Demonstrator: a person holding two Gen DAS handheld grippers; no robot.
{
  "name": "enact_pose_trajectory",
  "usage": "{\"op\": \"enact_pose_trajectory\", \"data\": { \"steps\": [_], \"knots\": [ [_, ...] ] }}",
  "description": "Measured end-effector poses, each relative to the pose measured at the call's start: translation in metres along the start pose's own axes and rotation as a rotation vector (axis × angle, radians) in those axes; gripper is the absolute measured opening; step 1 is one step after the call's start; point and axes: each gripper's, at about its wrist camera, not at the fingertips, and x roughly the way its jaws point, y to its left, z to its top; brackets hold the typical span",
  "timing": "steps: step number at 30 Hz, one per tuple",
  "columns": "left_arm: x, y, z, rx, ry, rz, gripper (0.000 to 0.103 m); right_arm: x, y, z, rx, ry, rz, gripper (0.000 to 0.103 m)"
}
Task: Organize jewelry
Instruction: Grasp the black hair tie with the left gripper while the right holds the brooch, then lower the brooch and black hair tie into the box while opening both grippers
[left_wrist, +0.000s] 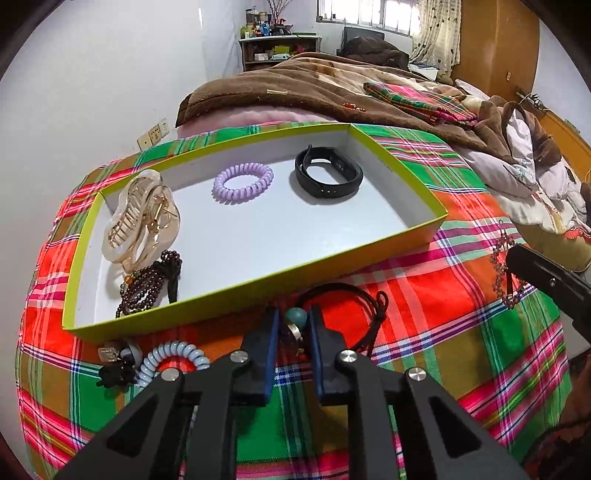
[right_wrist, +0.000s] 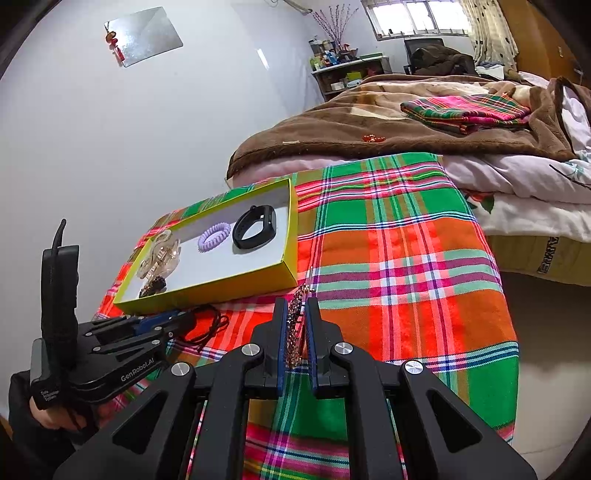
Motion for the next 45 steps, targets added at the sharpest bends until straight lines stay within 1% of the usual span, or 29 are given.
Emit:
{"op": "enact_pose_trajectory", "data": {
  "steps": [13,22,25,28,30,33,39,42,45],
  "knots": [
    [-0.029,0.001,0.003,-0.011,-0.060,-0.037,0.016,-0.015,0.011,0.002,-0.018,-0.022,0.008,0.009],
    [-0.058,0.007,0.015,-0.022,-0.122,-0.059,0.016,-0.027,0.026,0.012,-0.046,-0.051,0.022,0.009],
    [-0.065,0.012,0.022,-0.021,-0.140,-0.053,0.016,-0.030,0.030,0.018,-0.052,-0.061,0.027,0.009],
    [-0.069,0.019,0.030,-0.036,-0.152,-0.070,0.016,-0.031,0.034,0.023,-0.059,-0.067,0.033,0.009],
    [-0.069,0.024,0.036,-0.042,-0.156,-0.059,0.016,-0.030,0.037,0.027,-0.064,-0.070,0.037,0.009],
    [-0.069,0.032,0.043,-0.061,-0.155,-0.071,0.016,-0.027,0.042,0.034,-0.075,-0.069,0.043,0.009],
    [-0.063,0.044,0.061,-0.066,-0.162,-0.064,0.016,-0.013,0.051,0.051,-0.096,-0.060,0.058,0.009],
    [-0.054,0.051,0.070,-0.074,-0.157,-0.056,0.016,0.003,0.057,0.059,-0.115,-0.035,0.062,0.009],
    [-0.043,0.056,0.078,-0.084,-0.143,-0.056,0.016,0.023,0.059,0.064,-0.106,0.002,0.082,0.009]
  ]
}}
